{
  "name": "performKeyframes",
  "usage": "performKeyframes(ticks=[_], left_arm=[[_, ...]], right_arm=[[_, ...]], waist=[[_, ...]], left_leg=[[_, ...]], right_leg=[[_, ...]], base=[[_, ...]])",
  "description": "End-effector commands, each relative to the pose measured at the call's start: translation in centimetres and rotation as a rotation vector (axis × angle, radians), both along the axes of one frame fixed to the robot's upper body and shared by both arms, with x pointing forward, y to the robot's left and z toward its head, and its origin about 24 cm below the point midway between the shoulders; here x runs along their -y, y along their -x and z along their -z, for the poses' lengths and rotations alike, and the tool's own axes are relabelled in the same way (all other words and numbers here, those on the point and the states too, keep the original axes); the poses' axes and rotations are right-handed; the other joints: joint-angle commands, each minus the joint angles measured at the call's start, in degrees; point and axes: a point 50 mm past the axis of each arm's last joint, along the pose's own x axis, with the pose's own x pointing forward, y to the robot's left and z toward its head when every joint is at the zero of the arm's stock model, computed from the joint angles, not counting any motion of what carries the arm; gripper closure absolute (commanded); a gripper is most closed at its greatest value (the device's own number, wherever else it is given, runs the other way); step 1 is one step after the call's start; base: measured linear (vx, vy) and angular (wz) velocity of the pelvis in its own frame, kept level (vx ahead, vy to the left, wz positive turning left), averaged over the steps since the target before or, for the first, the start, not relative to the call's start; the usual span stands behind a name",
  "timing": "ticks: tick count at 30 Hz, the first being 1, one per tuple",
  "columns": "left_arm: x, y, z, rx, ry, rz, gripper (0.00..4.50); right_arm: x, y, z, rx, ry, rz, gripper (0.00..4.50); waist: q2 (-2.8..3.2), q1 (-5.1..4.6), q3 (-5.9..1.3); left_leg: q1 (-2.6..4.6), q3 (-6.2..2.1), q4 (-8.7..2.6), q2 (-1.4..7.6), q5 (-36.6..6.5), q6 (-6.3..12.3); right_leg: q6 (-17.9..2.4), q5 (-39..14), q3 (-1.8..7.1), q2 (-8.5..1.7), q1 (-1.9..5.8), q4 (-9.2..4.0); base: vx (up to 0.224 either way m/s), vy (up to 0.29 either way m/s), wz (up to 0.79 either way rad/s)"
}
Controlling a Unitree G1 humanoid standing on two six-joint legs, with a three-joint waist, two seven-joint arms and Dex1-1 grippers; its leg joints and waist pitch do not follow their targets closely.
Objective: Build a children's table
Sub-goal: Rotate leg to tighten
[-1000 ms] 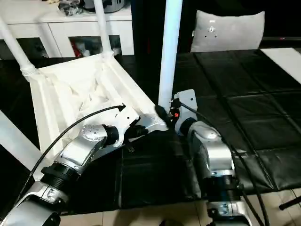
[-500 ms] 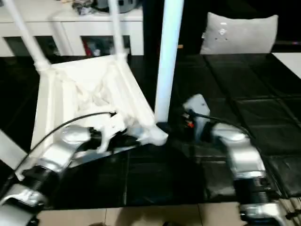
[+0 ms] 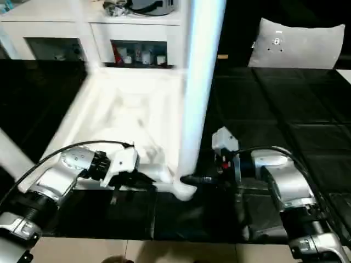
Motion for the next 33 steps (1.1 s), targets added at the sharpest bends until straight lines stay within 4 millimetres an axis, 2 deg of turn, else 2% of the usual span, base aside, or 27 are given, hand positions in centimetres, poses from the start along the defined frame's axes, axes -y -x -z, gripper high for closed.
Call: performKeyframes(ticks=[1, 4, 6, 9, 11, 13, 16, 17, 18, 20, 21, 23, 24, 25, 26, 27, 28, 29, 30, 31, 32, 33], left_arm=[[0.6, -0.3, -1.3, 0.056, 0.001, 0.076, 4.50], [0.5, -0.7, -1.4, 0.062, -0.002, 0.075, 4.50], [0.4, -0.8, -1.5, 0.065, -0.004, 0.069, 4.50], [0.2, -1.0, -1.4, 0.064, -0.007, 0.064, 4.50], [0.1, -1.0, -1.4, 0.062, -0.005, 0.061, 4.50], [0.1, -1.1, -1.5, 0.050, 0.017, 0.034, 4.50], [0.3, -1.3, -1.5, 0.025, 0.052, -0.046, 4.50], [0.4, -1.4, -1.5, 0.014, 0.062, -0.084, 4.50], [0.6, -1.4, -1.5, 0.009, 0.074, -0.100, 4.50], [0.8, -1.3, -1.5, 0.002, 0.095, -0.135, 4.50], [1.1, -1.3, -1.5, 0.000, 0.102, -0.157, 4.50], [1.5, -1.3, -1.5, -0.005, 0.112, -0.202, 4.50], [1.9, -1.3, -1.5, -0.003, 0.115, -0.231, 4.50], [2.8, -1.3, -1.5, -0.012, 0.127, -0.271, 4.50], [2.9, -1.3, -1.5, -0.015, 0.129, -0.276, 4.50], [3.1, -1.2, -1.5, -0.018, 0.131, -0.283, 4.50], [4.4, -1.3, -1.6, -0.028, 0.157, -0.347, 4.50], [5.4, -1.3, -1.7, -0.032, 0.172, -0.384, 4.50], [5.5, -1.3, -1.7, -0.033, 0.174, -0.390, 4.50], [6.0, -1.5, -1.7, -0.026, 0.181, -0.423, 4.50], [6.6, -1.8, -1.8, -0.016, 0.194, -0.476, 4.50], [7.1, -2.0, -1.9, -0.005, 0.201, -0.510, 4.50]], right_arm=[[0.2, -0.2, -0.2, 0.013, 0.035, -0.026, 1.46], [0.0, -0.1, 0.0, -0.006, 0.023, -0.054, 1.74], [-0.1, -0.1, 0.2, -0.013, 0.022, -0.064, 1.74], [-0.2, 0.0, 0.3, -0.032, 0.010, -0.072, 2.14], [-0.3, 0.0, 0.3, -0.039, 0.004, -0.072, 2.17], [-0.6, 0.2, 0.3, -0.063, -0.028, -0.060, 2.42], [-1.3, 0.5, 0.4, -0.114, -0.097, 0.001, 2.51], [-1.6, 0.6, 0.5, -0.131, -0.121, 0.027, 2.54], [-1.8, 0.6, 0.7, -0.142, -0.127, 0.050, 2.58], [-2.2, 0.5, 0.9, -0.149, -0.139, 0.102, 2.58], [-2.4, 0.4, 1.2, -0.146, -0.138, 0.135, 2.58], [-2.9, 0.1, 1.7, -0.131, -0.127, 0.210, 2.58], [-3.2, -0.2, 2.1, -0.123, -0.111, 0.277, 2.58], [-3.5, -0.8, 2.7, -0.106, -0.068, 0.399, 2.58], [-3.6, -0.9, 2.8, -0.104, -0.062, 0.415, 2.58], [-3.6, -1.0, 2.9, -0.103, -0.055, 0.435, 2.58], [-4.2, -1.7, 3.0, -0.123, -0.078, 0.582, 2.58], [-4.7, -2.3, 3.0, -0.135, -0.081, 0.672, 2.58], [-4.8, -2.4, 3.1, -0.138, -0.081, 0.687, 2.58], [-5.0, -2.7, 3.1, -0.133, -0.077, 0.721, 2.58], [-5.4, -3.1, 3.1, -0.125, -0.076, 0.772, 2.58], [-5.7, -3.4, 3.1, -0.119, -0.076, 0.807, 2.58]], waist=[[-1.13, -0.30, -4.10], [-1.09, -0.35, -4.14], [-1.00, -0.28, -4.17], [-0.96, -0.15, -4.24], [-0.91, -0.16, -4.22], [-0.69, -0.06, -4.30], [-0.67, -0.03, -4.23], [-0.51, -0.01, -4.21], [-0.60, -0.14, -4.12], [-0.65, -0.31, -3.90], [-0.48, -0.39, -3.81], [-0.55, -1.08, -3.48], [-0.67, -1.87, -3.33], [-0.54, -2.19, -3.29], [-0.61, -3.13, -2.93], [-0.56, -3.52, -2.97], [-0.54, -4.35, -3.22], [-0.48, -5.30, -2.98], [-0.20, -6.00, -3.15], [-0.28, -6.43, -3.35], [0.10, -6.79, -3.46], [0.20, -7.05, -3.43]], left_leg=[[0.31, 0.00, -3.89, 1.80, -8.7, 4.66], [0.26, -0.01, -3.84, 1.81, -8.2, 4.69], [0.39, 0.03, -3.80, 1.85, -8.3, 4.83], [0.36, 0.01, -3.78, 1.81, -8.4, 4.79], [0.32, -0.02, -3.82, 1.88, -8.3, 4.73], [0.40, -0.07, -3.81, 1.91, -8.2, 4.65], [0.43, -0.09, -3.87, 1.99, -8.2, 4.42], [0.44, -0.10, -3.90, 1.96, -8.4, 4.10], [0.39, -0.07, -3.98, 1.97, -8.8, 3.94], [0.47, -0.09, -4.06, 1.73, -10.6, 3.18], [0.55, -0.07, -4.10, 1.70, -11.0, 2.90], [0.74, -0.23, -4.18, 1.42, -13.4, 1.73], [0.54, -0.36, -4.20, 1.17, -14.0, 1.19], [0.47, -0.53, -4.30, 1.16, -14.4, 0.80], [0.57, -0.56, -4.13, 0.78, -16.4, 0.51], [0.98, -0.52, -3.82, 0.50, -17.3, 0.50], [0.78, -0.67, -3.78, 0.33, -16.8, 0.70], [0.34, -0.92, -4.09, 0.59, -17.0, 0.57], [0.90, -0.93, -3.55, 0.19, -18.7, 0.43], [0.97, -0.85, -3.34, 0.00, -18.4, 0.73], [0.63, -1.10, -3.74, 0.23, -18.0, 1.61], [0.56, -1.13, -3.93, 0.50, -18.2, 1.93]], right_leg=[[-9.1, -19.6, 2.95, -3.37, 3.79, -3.57], [-9.3, -18.9, 2.91, -3.27, 3.73, -3.51], [-9.6, -18.5, 2.94, -3.23, 3.66, -3.51], [-9.7, -18.2, 2.89, -3.24, 3.75, -3.42], [-9.9, -17.7, 2.88, -3.22, 3.77, -3.36], [-10.1, -17.3, 2.89, -3.25, 3.78, -3.29], [-10.5, -16.8, 2.93, -3.25, 3.77, -3.27], [-10.3, -17.3, 2.93, -3.28, 3.80, -3.30], [-10.2, -17.7, 2.91, -3.24, 3.84, -3.38], [-8.8, -22.1, 2.68, -3.26, 3.72, -3.96], [-8.3, -23.4, 2.67, -3.27, 3.63, -4.17], [-6.1, -29.3, 2.27, -3.35, 3.46, -5.06], [-4.9, -31.1, 2.11, -3.28, 3.64, -5.37], [-4.5, -31.6, 1.94, -3.25, 3.72, -5.25], [-2.7, -35.4, 1.24, -3.00, 3.47, -6.19], [-1.8, -37.4, 0.88, -3.00, 3.29, -6.75], [-1.3, -36.9, 0.82, -3.14, 3.77, -6.80], [-1.3, -36.3, 0.48, -2.81, 3.74, -6.87], [-0.4, -38.0, -0.25, -2.72, 3.43, -7.57], [-0.4, -37.3, -0.21, -2.84, 3.49, -7.65], [-1.2, -34.9, -0.13, -2.83, 3.91, -7.38], [-1.6, -33.8, -0.07, -2.76, 3.95, -7.31]], base=[[0.000, 0.000, 0.00], [0.000, 0.000, 0.00], [0.000, 0.000, 0.00], [0.000, 0.000, 0.00], [0.000, 0.000, 0.00], [0.000, 0.000, 0.00], [0.000, 0.000, 0.00], [0.000, 0.000, 0.00], [0.000, 0.000, 0.00], [0.000, 0.000, 0.00], [0.000, 0.000, 0.00], [0.000, 0.000, 0.00], [0.000, 0.000, 0.00], [0.000, 0.000, 0.00], [0.000, 0.000, 0.00], [0.000, 0.000, 0.00], [0.000, 0.000, 0.00], [0.000, 0.000, 0.00], [0.000, 0.000, 0.00], [0.000, 0.000, 0.00], [0.000, 0.000, 0.00], [0.000, 0.000, 0.00]])
